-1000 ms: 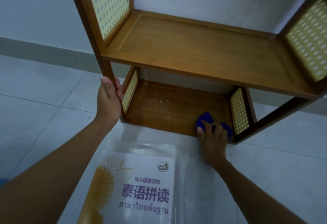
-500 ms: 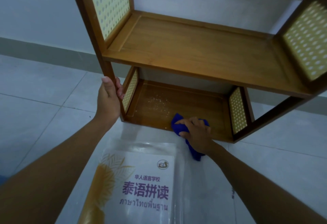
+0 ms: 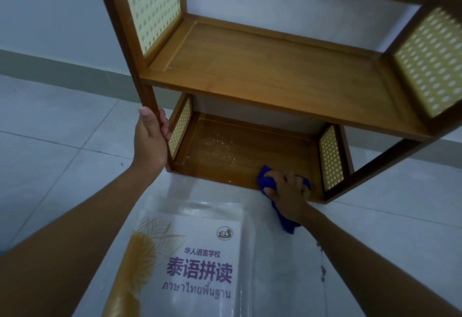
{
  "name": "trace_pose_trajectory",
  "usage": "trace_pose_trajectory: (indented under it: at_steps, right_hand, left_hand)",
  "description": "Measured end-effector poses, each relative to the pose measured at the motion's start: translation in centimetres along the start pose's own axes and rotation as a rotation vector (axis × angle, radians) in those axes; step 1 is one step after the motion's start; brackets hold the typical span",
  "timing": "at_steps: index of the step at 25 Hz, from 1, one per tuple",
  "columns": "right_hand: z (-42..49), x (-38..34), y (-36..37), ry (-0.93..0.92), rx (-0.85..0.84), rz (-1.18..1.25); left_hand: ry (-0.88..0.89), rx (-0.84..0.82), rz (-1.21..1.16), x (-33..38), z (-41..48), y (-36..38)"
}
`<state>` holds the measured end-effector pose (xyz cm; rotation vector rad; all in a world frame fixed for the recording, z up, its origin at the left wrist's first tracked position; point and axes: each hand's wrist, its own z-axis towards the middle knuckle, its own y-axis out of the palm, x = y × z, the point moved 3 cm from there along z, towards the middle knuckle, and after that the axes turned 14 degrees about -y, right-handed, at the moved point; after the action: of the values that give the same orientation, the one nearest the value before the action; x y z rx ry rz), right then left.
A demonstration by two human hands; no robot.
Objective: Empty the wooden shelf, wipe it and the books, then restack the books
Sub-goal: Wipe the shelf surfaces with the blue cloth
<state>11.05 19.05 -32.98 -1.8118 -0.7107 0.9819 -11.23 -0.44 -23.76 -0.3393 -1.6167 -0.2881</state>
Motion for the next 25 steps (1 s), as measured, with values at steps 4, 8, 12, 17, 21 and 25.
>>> trace_pose_trajectory:
  at_steps: [4, 8, 12, 17, 21, 25]
  right_hand:
    - [2.1, -4.6, 0.8, -0.111, -0.065, 0.114]
    - [2.4, -4.4, 0.6, -0.194, -0.096, 0.047]
    - [-0.4, -0.5, 0.6, -0.107, 0.126, -0.147]
    - [-0.8, 2.3, 0.8, 0.083, 0.196, -0.205]
    - [2.4, 3.8, -0.5, 0.190, 0.150, -0.137]
    - [5.4, 4.5, -1.5, 0.283, 0.086, -0.104]
  left_hand:
    - [0.013, -0.010, 0.007, 0.2, 0.0, -0.2]
    - [0.028, -0.027, 0.008, 0.2, 0.0, -0.2]
    - [0.035, -0.026, 0.012, 0.2, 0.0, -0.2]
    - [0.035, -0.029, 0.002, 0.0, 0.1, -0.3]
    - [0.040, -0.027, -0.008, 0.1, 0.2, -0.4]
    - [0.035, -0.005, -0.002, -0.2, 0.2, -0.1]
